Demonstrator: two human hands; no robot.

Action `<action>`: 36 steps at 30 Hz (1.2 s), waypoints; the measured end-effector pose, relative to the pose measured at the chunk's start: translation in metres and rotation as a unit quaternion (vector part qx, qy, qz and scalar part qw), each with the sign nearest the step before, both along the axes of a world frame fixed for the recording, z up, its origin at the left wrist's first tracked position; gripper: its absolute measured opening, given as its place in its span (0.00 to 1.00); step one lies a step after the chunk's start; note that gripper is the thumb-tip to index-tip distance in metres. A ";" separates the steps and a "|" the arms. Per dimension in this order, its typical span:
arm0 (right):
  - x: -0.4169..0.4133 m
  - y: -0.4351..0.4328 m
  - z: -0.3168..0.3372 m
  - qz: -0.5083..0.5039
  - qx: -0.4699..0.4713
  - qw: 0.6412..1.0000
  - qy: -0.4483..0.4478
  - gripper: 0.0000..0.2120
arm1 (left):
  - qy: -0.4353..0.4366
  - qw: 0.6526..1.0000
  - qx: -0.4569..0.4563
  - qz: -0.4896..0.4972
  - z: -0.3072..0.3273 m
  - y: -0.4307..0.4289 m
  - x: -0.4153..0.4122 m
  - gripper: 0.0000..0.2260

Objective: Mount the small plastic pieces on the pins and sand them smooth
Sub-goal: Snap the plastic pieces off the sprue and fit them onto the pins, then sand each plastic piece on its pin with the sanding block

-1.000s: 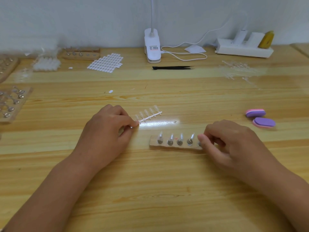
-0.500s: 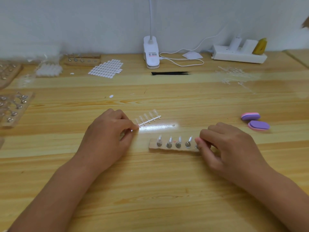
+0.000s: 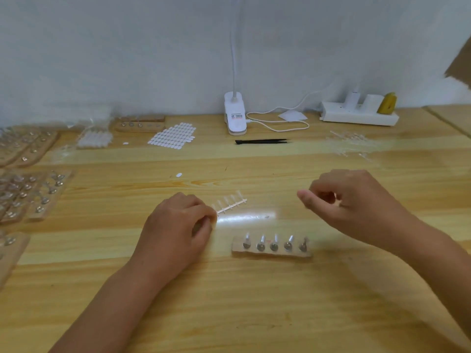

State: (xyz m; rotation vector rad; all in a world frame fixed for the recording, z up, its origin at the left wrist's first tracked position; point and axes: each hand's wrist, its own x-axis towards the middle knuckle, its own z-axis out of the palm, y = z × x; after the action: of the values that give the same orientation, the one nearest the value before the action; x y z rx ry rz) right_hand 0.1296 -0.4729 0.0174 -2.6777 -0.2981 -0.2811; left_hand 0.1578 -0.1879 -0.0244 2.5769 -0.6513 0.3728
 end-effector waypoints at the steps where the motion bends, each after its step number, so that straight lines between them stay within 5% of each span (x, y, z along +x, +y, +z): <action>1: 0.012 0.005 0.003 0.021 0.000 1.000 0.021 0.18 | 0.000 1.000 0.003 -0.013 0.000 0.000 0.000 0.06; 4: 0.044 0.028 -0.001 0.106 -0.001 0.991 0.081 0.08 | 0.012 0.999 0.028 -0.033 -0.002 0.000 0.001 0.12; 8: 0.075 0.059 -0.020 0.149 -0.041 0.982 0.106 0.09 | 0.046 0.998 0.051 -0.007 -0.003 0.004 0.002 0.23; 18: 0.048 -0.034 0.012 -0.017 0.023 0.998 0.048 0.07 | 0.210 0.960 -0.132 -0.125 0.005 -0.005 -0.008 0.13; 25: -0.011 -0.119 0.002 -0.159 0.004 0.970 0.181 0.08 | 0.235 0.948 -0.196 -0.090 0.001 -0.017 -0.013 0.07; 36: -0.004 -0.105 -0.022 -0.222 0.054 0.966 0.118 0.04 | 0.201 0.950 -0.218 -0.096 -0.001 -0.030 -0.019 0.09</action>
State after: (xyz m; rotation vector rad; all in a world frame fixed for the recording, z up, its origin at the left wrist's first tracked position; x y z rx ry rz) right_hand 0.1251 -0.5781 -0.0042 -2.6059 0.3839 -0.1009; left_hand 0.1386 -0.2177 -0.0256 2.0570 -0.5846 -0.0722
